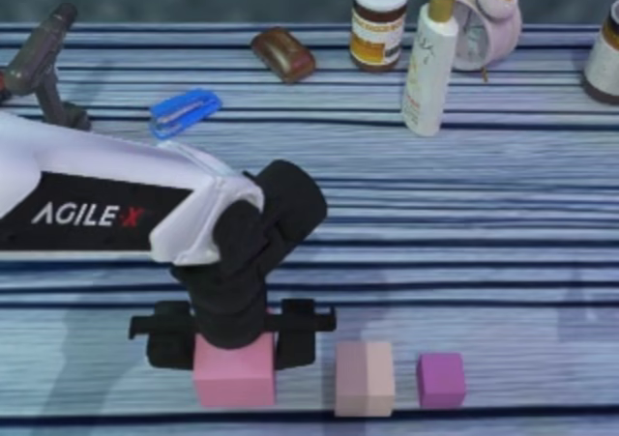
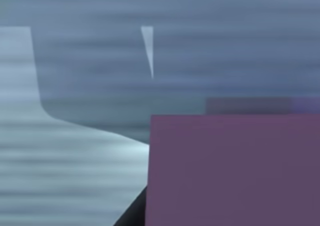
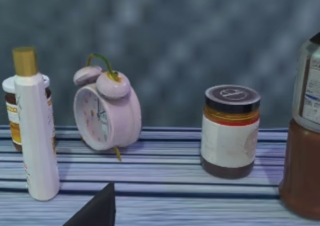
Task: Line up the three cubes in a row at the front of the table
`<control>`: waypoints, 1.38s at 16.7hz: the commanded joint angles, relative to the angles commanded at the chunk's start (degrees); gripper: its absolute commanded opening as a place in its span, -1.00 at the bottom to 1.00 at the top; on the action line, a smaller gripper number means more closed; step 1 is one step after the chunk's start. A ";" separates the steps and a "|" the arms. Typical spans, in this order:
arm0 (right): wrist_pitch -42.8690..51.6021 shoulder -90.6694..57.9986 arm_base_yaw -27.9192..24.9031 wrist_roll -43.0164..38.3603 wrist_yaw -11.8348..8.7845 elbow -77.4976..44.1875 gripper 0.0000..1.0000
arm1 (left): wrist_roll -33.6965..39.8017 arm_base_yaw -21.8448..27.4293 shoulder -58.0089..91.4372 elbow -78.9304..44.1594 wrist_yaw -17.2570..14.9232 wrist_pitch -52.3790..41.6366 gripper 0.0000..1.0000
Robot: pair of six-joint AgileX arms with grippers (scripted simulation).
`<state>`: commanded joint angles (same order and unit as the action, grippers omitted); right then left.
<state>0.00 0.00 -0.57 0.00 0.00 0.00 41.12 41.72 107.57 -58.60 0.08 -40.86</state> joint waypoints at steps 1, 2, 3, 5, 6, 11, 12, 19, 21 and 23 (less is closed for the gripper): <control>0.00 0.00 0.00 0.00 0.00 0.00 1.00 | 0.00 0.00 0.00 0.00 0.00 0.00 -0.10; 0.00 0.00 0.00 0.00 0.00 0.00 1.00 | 0.00 0.00 0.00 0.00 0.00 0.00 0.06; 0.00 0.00 0.00 0.00 0.00 0.00 1.00 | 0.00 0.00 0.00 0.00 0.00 0.00 0.21; 0.00 0.00 0.00 0.00 0.00 0.00 1.00 | 0.00 0.00 0.00 0.00 0.00 0.00 0.51; 0.00 0.00 0.00 0.00 0.00 0.00 1.00 | 0.00 0.00 0.00 0.00 0.00 0.00 0.66; 0.00 0.00 0.00 0.00 0.00 0.00 1.00 | 0.00 0.00 0.00 0.00 0.00 0.00 1.00; 0.00 0.00 0.00 0.00 0.00 0.00 1.00 | 0.00 0.00 0.00 0.00 0.00 0.00 1.00; 0.00 0.00 0.00 0.00 0.00 0.00 1.00 | 0.05 -0.06 -0.42 -0.76 0.00 -1.00 1.00; 0.00 0.00 0.00 0.00 0.00 0.00 1.00 | 0.22 -0.31 -1.86 -2.71 0.01 -4.43 1.00; 0.00 0.00 0.00 0.00 0.00 0.00 1.00 | 0.32 -0.63 -3.85 -5.11 0.00 -9.78 1.00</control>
<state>0.00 0.00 -0.57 0.00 0.00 0.00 41.44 41.10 103.71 -63.71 0.08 -50.64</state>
